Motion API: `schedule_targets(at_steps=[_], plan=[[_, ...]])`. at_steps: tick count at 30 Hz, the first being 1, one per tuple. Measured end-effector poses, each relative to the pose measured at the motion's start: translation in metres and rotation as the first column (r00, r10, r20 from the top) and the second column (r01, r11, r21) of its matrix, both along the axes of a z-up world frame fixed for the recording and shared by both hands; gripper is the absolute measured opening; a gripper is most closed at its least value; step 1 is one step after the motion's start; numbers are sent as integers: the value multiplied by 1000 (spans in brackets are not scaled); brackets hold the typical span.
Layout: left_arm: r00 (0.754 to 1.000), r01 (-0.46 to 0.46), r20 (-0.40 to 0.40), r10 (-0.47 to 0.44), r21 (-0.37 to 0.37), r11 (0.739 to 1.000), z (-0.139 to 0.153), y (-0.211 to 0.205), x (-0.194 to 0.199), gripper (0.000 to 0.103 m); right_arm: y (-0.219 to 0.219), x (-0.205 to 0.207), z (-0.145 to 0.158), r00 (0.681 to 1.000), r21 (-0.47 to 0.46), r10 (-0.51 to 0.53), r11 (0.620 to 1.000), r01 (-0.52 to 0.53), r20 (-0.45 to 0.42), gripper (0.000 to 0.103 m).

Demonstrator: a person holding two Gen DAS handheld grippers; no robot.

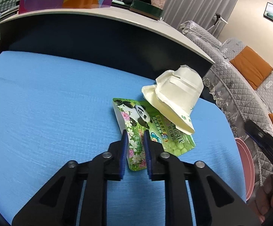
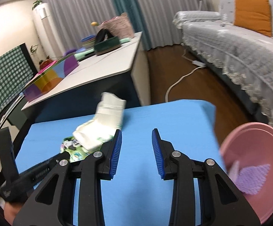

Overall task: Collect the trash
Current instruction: 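Grasp the white paper cup with the right gripper while the left grasps the green packet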

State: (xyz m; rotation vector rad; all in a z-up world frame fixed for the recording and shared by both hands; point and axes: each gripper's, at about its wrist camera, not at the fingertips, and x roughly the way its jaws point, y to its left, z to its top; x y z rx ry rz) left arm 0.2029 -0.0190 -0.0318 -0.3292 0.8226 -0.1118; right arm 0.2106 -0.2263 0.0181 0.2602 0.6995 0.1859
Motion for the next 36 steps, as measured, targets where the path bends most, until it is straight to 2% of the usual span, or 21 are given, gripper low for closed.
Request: schedule_targets(at_steps=[5, 9, 14, 15, 16, 17, 21, 26, 36], plan=[[1000, -1, 12, 0, 27, 1000, 1, 3, 0, 14, 23, 36, -17, 999, 20, 19, 1000, -18, -48, 44], [1000, 2, 11, -2, 27, 1000, -2, 4, 0, 14, 26, 67, -31, 996, 74, 23, 997, -17, -83, 44], [1000, 10, 18, -10, 27, 1000, -1, 5, -2, 14, 40, 91, -38, 992, 85, 77, 994, -69, -102, 44], [1000, 12, 19, -13, 28, 1000, -1, 5, -3, 14, 42, 92, -38, 991, 80, 89, 993, -82, -100, 42], [1000, 14, 19, -15, 29, 999, 0, 4, -2, 14, 44, 92, -38, 990, 73, 102, 993, -95, -100, 35], [1000, 15, 20, -16, 28, 999, 0, 4, -2, 14, 46, 92, -38, 988, 64, 114, 992, -108, -101, 20], [1000, 15, 22, -15, 24, 1000, 0, 4, -3, 13, 45, 79, -32, 991, 39, 111, 993, -108, -72, 18], [999, 30, 40, -31, 31, 999, 6, 3, -7, 10, 38, 50, -8, 996, 7, 89, 996, -89, -20, 17], [992, 70, 105, -76, 57, 996, 39, -8, -34, 3, -5, -27, 33, 999, -107, 19, 994, -15, 38, 17]])
